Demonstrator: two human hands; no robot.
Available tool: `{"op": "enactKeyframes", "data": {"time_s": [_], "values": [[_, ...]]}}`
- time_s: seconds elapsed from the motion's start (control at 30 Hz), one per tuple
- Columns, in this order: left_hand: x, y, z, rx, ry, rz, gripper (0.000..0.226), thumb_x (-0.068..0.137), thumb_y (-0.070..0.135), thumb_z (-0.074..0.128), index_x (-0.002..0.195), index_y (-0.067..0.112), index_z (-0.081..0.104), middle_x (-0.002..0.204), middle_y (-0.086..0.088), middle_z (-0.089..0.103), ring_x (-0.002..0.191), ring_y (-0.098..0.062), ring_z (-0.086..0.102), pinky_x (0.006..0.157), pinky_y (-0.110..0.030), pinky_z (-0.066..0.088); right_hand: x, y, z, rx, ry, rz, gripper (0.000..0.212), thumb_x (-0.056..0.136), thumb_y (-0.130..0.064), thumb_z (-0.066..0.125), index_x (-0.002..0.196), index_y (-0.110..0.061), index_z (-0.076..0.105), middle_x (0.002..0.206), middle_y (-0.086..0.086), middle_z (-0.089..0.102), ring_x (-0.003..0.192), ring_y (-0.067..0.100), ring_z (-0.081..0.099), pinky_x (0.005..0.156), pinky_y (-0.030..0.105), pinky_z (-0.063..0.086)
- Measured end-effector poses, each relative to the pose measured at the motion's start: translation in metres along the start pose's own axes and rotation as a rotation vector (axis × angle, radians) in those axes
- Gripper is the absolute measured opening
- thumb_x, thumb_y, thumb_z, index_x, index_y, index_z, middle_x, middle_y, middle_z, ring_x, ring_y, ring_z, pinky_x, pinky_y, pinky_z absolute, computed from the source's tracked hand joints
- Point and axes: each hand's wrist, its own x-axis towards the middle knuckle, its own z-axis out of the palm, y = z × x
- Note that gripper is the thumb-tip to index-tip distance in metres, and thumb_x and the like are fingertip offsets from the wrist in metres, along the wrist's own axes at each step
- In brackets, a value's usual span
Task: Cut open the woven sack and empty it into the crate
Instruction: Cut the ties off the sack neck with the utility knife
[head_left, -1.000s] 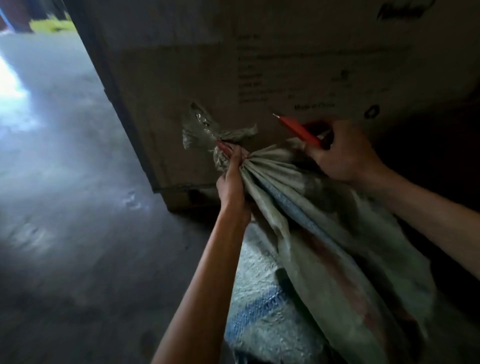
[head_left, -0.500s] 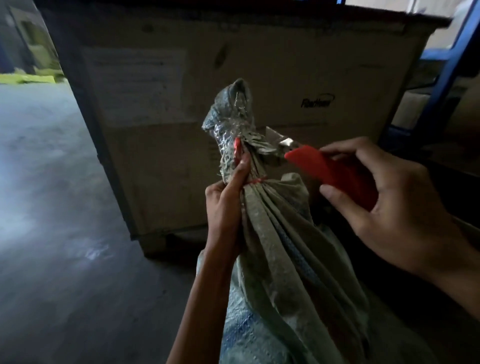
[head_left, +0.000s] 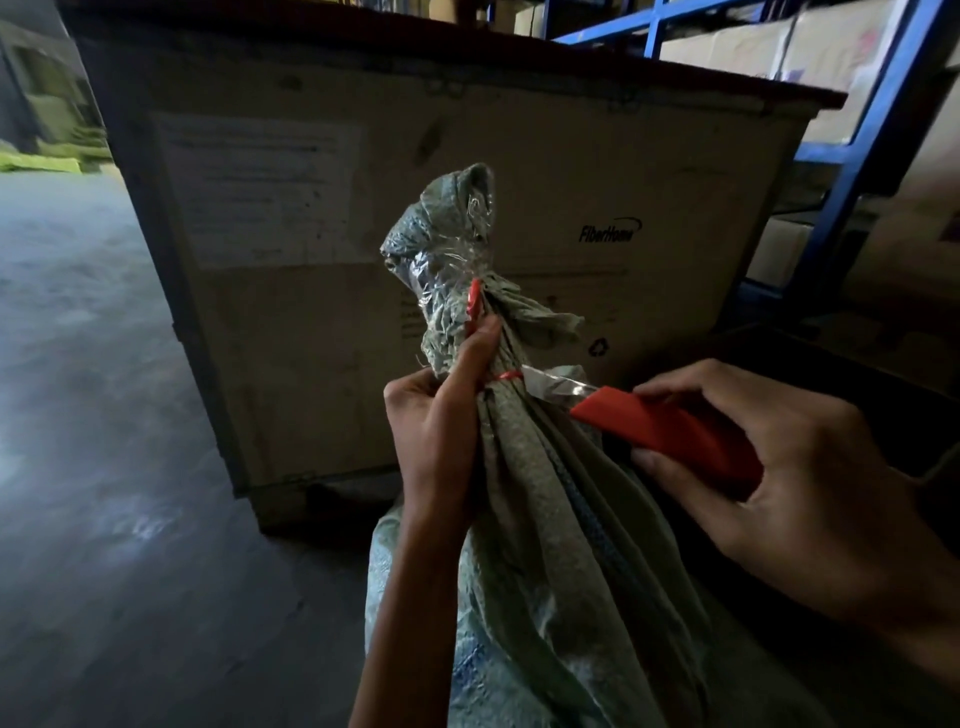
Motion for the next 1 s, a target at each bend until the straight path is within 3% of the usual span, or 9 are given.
{"op": "enactKeyframes", "data": {"time_s": [0.1, 0.2, 0.3, 0.43, 0.53, 0.67, 0.83, 1.0], "values": [[-0.0015, 0.0016, 0.0009, 0.016, 0.013, 0.013, 0.048, 0.083, 0.033, 0.081, 0.057, -0.004, 0.066, 0.051, -0.01, 0.057, 0.046, -0.018, 0.054, 0.049, -0.024, 0.045, -0.001, -0.0001, -0.0012, 0.029, -0.03, 0.007, 0.045, 0.079, -0.05, 0.069, 0.119, -0.031, 0.062, 0.112, -0.019, 0.064, 0.097, 0.002, 0.064, 0.077, 0.018, 0.051], [-0.0039, 0.0022, 0.0009, 0.037, 0.018, 0.035, 0.061, 0.082, 0.037, 0.082, 0.061, -0.016, 0.059, 0.056, -0.013, 0.054, 0.053, -0.024, 0.05, 0.052, -0.029, 0.043, -0.0018, -0.001, -0.0018, 0.052, -0.062, -0.002, 0.046, 0.083, -0.058, 0.064, 0.121, -0.033, 0.06, 0.112, -0.022, 0.063, 0.098, -0.003, 0.062, 0.076, 0.01, 0.047], [-0.003, 0.0044, 0.001, 0.067, 0.038, 0.064, 0.054, 0.082, 0.035, 0.082, 0.051, -0.002, 0.058, 0.047, -0.006, 0.052, 0.046, -0.019, 0.049, 0.049, -0.024, 0.043, -0.0021, -0.0007, -0.003, 0.061, -0.087, -0.009, 0.047, 0.081, -0.061, 0.059, 0.12, -0.034, 0.059, 0.111, -0.025, 0.062, 0.098, -0.005, 0.061, 0.073, 0.007, 0.048], [-0.0052, 0.0068, 0.0031, 0.067, 0.033, 0.104, 0.063, 0.081, 0.036, 0.082, 0.06, -0.017, 0.056, 0.054, -0.012, 0.051, 0.05, -0.023, 0.048, 0.053, -0.032, 0.042, -0.0029, -0.0002, -0.0054, 0.085, -0.098, -0.024, 0.047, 0.082, -0.061, 0.058, 0.121, -0.035, 0.058, 0.111, -0.026, 0.061, 0.101, -0.007, 0.06, 0.076, 0.007, 0.05], [-0.0057, 0.0077, 0.0044, 0.088, 0.042, 0.116, 0.049, 0.082, 0.033, 0.083, 0.052, 0.0, 0.062, 0.046, -0.003, 0.055, 0.046, -0.017, 0.051, 0.051, -0.028, 0.045, -0.0027, -0.0005, -0.0052, 0.099, -0.098, -0.037, 0.046, 0.081, -0.06, 0.058, 0.12, -0.035, 0.058, 0.111, -0.026, 0.061, 0.101, -0.008, 0.06, 0.077, 0.009, 0.051], [-0.0046, 0.009, 0.0031, 0.101, 0.045, 0.153, 0.046, 0.082, 0.031, 0.083, 0.055, -0.001, 0.065, 0.048, -0.003, 0.056, 0.048, -0.017, 0.053, 0.052, -0.028, 0.045, -0.0014, -0.0013, -0.0056, 0.112, -0.103, -0.045, 0.046, 0.082, -0.06, 0.058, 0.12, -0.035, 0.059, 0.112, -0.026, 0.061, 0.102, -0.009, 0.06, 0.077, 0.008, 0.05], [-0.0052, 0.0089, 0.0027, 0.119, 0.055, 0.154, 0.052, 0.082, 0.035, 0.083, 0.044, 0.009, 0.058, 0.043, 0.0, 0.052, 0.044, -0.015, 0.048, 0.048, -0.028, 0.04, -0.002, -0.0024, -0.0044, 0.102, -0.085, -0.062, 0.046, 0.082, -0.06, 0.057, 0.121, -0.034, 0.059, 0.112, -0.026, 0.062, 0.101, -0.008, 0.06, 0.077, 0.01, 0.051], [-0.0052, 0.009, 0.003, 0.107, 0.074, 0.179, 0.082, 0.079, 0.05, 0.08, 0.062, -0.023, 0.048, 0.052, -0.026, 0.048, 0.051, -0.027, 0.045, 0.046, -0.046, 0.039, -0.0054, -0.0019, 0.0031, 0.076, -0.023, -0.054, 0.049, 0.084, -0.057, 0.057, 0.122, -0.027, 0.061, 0.114, -0.018, 0.063, 0.1, -0.002, 0.061, 0.08, 0.01, 0.048]]}}
